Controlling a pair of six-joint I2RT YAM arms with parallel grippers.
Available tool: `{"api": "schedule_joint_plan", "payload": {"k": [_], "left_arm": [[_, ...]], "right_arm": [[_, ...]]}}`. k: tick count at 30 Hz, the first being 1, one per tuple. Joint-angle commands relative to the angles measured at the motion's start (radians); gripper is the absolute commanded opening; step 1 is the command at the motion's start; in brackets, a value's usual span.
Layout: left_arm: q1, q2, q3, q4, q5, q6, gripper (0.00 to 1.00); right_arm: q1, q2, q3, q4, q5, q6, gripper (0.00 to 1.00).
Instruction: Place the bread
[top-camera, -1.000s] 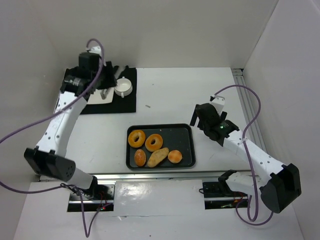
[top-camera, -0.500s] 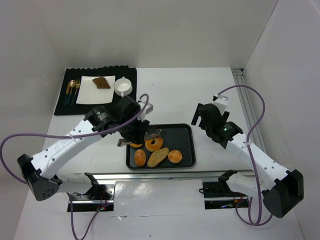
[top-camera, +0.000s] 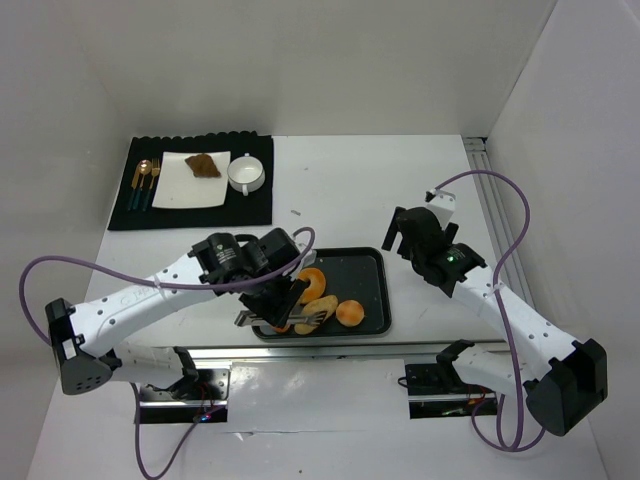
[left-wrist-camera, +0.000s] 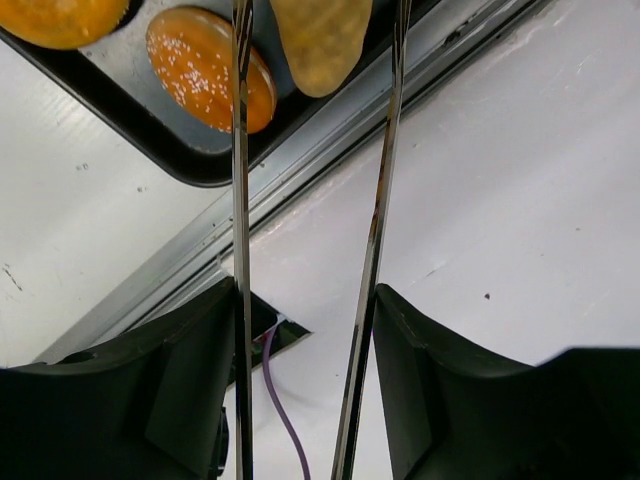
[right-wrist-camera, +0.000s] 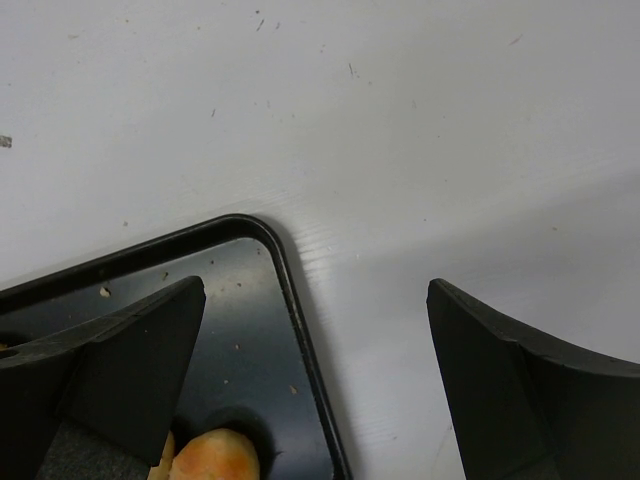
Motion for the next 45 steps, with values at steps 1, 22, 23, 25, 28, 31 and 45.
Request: {"api": "schedule_joint_plan", "payload": {"k": [1,22,23,25,28,31,45], "left_arm": [[-0.027,0.007,-0.011,-0.015,-0.014,-0.036,0.66],[-0.036,0.080,-0.028,0.048,0.047,-0.027,0.59],[-0.036,0.080,-0.019,0.048,0.047,-0.017,0.50],[-0.047,0.080,-0.006,0.048,0.064,0.002,0.45],[-0.047,0.059,0.047,0.011,0.023,0.011,0.38],[-0.030,0.034,0.124,-0.010,0.012,0.002,0.37],[0.530,-0.036,0.238,0.155,-0.356,-0.150,0.40]], "right_arm": [[0.008,-0.008,0.016,0.021,0.000,0.014,0.99],[0.008,-0.008,0.007,0.030,-0.009,0.014,0.99],[0.008,-0.008,0.007,0.030,-0.009,0.014,0.99],[0.008,-0.008,0.007,0.030,-0.009,0.014,0.99],[0.008,-0.008,0.007,0.030,-0.009,0.005,0.99],[0.008,-0.019,0.007,0.042,-0.018,0.005,0.99],[0.008,-0.010,0.007,0.072,-0.047,-0.005,0.99]]}}
